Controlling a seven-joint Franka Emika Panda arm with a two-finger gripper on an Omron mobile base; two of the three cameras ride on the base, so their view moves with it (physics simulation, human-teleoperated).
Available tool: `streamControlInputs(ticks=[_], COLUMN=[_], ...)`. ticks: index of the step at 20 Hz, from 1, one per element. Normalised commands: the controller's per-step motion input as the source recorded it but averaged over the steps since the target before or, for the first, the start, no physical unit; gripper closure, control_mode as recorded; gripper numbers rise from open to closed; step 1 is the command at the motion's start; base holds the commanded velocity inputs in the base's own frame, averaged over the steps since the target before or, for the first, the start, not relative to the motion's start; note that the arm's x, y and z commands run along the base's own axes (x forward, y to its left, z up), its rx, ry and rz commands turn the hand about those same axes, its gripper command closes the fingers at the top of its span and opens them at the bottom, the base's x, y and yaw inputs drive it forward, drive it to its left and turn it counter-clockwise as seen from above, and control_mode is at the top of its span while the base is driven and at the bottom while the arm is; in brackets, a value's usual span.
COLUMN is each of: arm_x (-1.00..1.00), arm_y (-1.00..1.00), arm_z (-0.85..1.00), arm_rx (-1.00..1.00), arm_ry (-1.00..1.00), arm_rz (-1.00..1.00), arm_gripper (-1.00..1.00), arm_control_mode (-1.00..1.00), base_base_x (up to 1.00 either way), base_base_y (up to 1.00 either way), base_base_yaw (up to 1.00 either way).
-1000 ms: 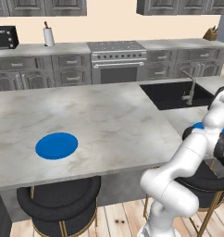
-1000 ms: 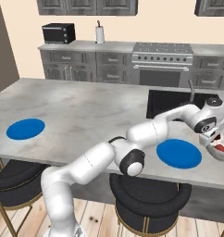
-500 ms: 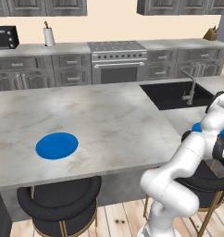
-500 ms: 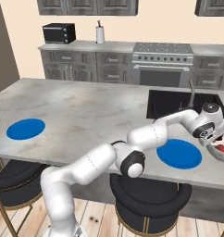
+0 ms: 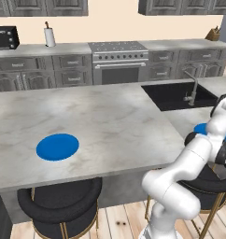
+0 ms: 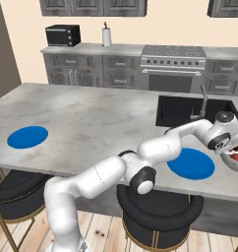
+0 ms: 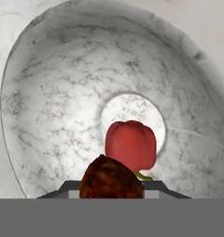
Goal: Pick the chicken drumstick and bell pepper from their plates and place them in the bowl. Then put the bowl in the fridge.
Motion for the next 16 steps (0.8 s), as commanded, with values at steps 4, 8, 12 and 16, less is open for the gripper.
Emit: streamControlInputs(ticks=[4, 8, 12, 16], arm_x=[0.00, 0.00, -0.03, -0.10], arm_y=[-0.22, -0.21, -0.18, -0.13], arm_z=[0.43, 0.52, 0.59, 0.64], arm_rx=[0.21, 0.19, 0.21, 0.20], arm_ry=[0.02, 0.00, 0.00, 0.00], arm_rz=[-0.17, -0.11, -0.01, -0.01], arm_gripper=[-1.00, -1.00, -1.00, -1.00], arm_control_mode=[-1.00, -1.00, -1.00, -1.00], base_base_x=[0.00, 0.00, 0.00, 0.00], base_base_y=[0.00, 0.00, 0.00, 0.00], base_base_yaw=[0.00, 0.00, 0.00, 0.00])
